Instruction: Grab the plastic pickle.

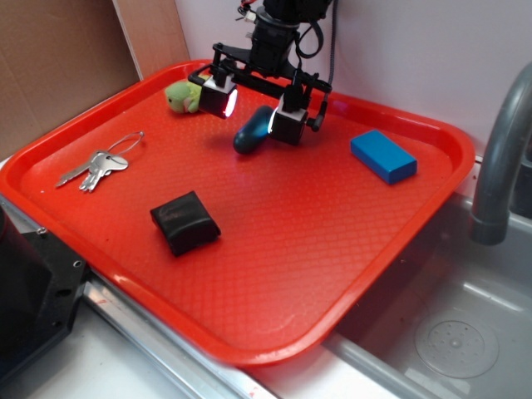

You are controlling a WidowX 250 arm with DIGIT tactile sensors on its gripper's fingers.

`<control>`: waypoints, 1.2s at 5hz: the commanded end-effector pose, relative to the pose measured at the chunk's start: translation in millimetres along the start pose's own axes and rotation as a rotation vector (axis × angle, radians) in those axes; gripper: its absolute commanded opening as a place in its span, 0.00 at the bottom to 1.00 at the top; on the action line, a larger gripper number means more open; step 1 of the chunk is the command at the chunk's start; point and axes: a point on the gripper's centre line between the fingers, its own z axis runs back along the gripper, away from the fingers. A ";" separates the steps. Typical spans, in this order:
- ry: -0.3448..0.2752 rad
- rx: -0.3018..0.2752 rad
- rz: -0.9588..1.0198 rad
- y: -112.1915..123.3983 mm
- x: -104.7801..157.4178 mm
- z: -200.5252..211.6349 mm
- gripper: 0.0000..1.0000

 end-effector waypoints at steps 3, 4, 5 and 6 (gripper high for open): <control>-0.017 -0.006 -0.067 18.3 7.6 -12.3 0.00; -0.225 -0.078 -0.030 9.4 -0.6 42.9 0.00; -0.251 -0.215 0.043 29.0 -31.6 87.1 0.00; -0.255 -0.258 0.157 59.3 -67.7 123.0 0.00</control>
